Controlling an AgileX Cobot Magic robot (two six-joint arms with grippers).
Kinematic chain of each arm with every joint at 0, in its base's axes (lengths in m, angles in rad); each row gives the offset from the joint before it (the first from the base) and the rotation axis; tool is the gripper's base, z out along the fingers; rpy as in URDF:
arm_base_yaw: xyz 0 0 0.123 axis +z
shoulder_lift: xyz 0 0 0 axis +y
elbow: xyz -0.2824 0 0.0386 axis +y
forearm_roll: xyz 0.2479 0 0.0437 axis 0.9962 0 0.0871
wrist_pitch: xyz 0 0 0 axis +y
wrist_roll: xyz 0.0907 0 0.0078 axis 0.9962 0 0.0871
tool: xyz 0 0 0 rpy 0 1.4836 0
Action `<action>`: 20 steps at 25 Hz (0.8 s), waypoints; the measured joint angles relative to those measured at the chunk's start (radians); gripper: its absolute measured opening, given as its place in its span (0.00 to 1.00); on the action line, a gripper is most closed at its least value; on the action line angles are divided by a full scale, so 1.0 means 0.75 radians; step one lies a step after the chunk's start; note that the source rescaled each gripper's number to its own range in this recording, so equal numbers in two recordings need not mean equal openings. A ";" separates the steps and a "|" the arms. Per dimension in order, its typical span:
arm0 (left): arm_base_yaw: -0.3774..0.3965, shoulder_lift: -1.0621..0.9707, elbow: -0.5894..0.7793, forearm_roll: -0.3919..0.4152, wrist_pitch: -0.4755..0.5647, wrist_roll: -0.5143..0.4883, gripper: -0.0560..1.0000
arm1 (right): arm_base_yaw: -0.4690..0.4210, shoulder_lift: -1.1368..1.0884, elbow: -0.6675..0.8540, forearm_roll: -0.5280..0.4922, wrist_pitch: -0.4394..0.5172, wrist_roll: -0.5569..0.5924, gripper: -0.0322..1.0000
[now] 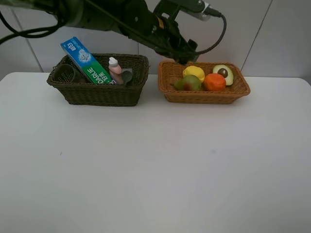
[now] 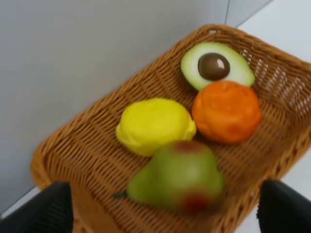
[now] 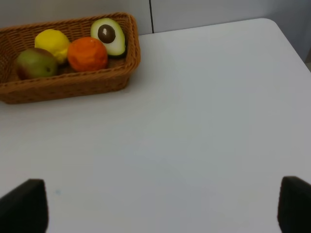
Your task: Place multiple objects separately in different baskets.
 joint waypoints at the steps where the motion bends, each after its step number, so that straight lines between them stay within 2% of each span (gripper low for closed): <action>1: 0.000 -0.029 0.000 0.005 0.053 0.003 1.00 | 0.000 0.000 0.000 0.000 0.000 0.000 1.00; 20: 0.001 -0.565 -0.003 0.076 1.156 0.017 1.00 | 0.000 0.000 0.000 0.000 0.000 0.000 1.00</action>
